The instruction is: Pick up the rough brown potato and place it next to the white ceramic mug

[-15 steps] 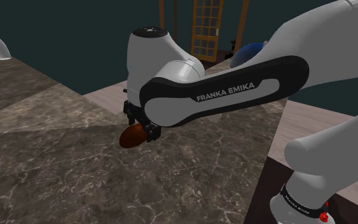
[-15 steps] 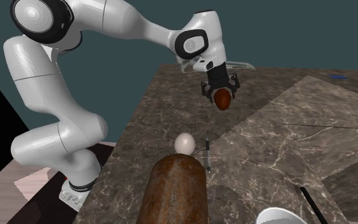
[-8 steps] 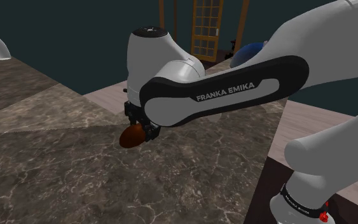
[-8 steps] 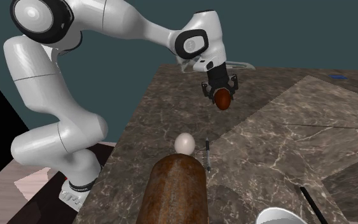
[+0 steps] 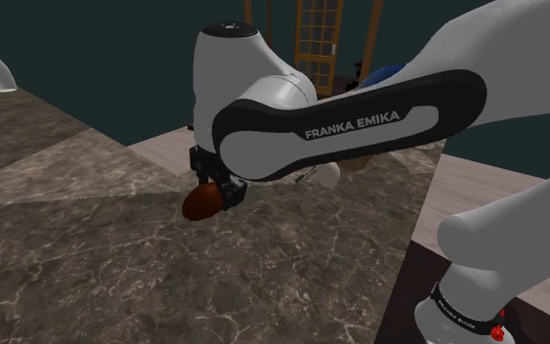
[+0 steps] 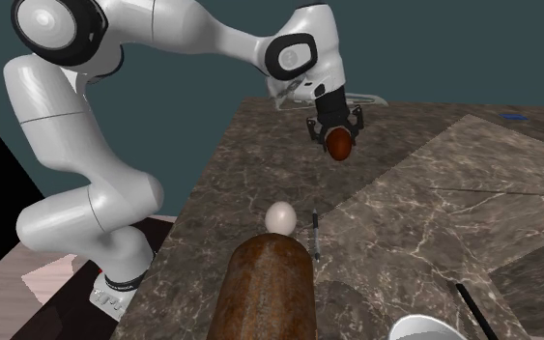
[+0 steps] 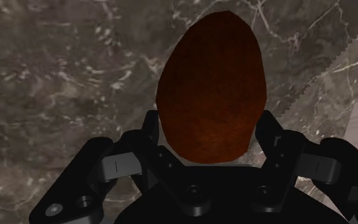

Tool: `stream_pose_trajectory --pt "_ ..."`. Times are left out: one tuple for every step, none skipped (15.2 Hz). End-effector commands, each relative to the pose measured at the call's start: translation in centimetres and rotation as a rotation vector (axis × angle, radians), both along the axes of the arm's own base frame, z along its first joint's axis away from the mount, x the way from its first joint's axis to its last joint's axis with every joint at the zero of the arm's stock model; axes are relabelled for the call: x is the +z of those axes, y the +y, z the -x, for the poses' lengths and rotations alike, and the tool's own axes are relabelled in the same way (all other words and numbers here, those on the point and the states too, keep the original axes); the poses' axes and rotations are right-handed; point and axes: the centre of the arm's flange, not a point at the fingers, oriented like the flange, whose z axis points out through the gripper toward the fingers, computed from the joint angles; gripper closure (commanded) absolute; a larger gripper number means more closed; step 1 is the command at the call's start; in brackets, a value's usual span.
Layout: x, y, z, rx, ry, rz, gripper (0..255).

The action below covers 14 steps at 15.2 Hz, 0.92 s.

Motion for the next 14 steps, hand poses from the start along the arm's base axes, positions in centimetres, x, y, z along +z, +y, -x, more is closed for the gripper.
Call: stream_pose_trajectory --pt "1.0 0.1 0.0 0.000 0.000 0.000 255" --pt "1.6 0.1 0.0 0.000 0.000 0.000 255" --pt "2.1 0.1 0.0 0.000 0.000 0.000 255" --pt "2.6 0.1 0.0 0.000 0.000 0.000 255" --pt "3.1 0.1 0.0 0.000 0.000 0.000 255" --pt "3.7 0.1 0.0 0.000 0.000 0.000 255" --pt "4.2 0.1 0.0 0.000 0.000 0.000 255" --pt "4.7 0.1 0.0 0.000 0.000 0.000 255" --pt "5.3 0.1 0.0 0.000 0.000 0.000 255" --pt "5.8 0.1 0.0 0.000 0.000 0.000 255" --pt "6.3 0.1 0.0 0.000 0.000 0.000 255" --pt "6.8 0.1 0.0 0.000 0.000 0.000 255" --pt "7.4 0.1 0.0 0.000 0.000 0.000 255" --pt "7.9 0.1 0.0 0.000 0.000 0.000 255"
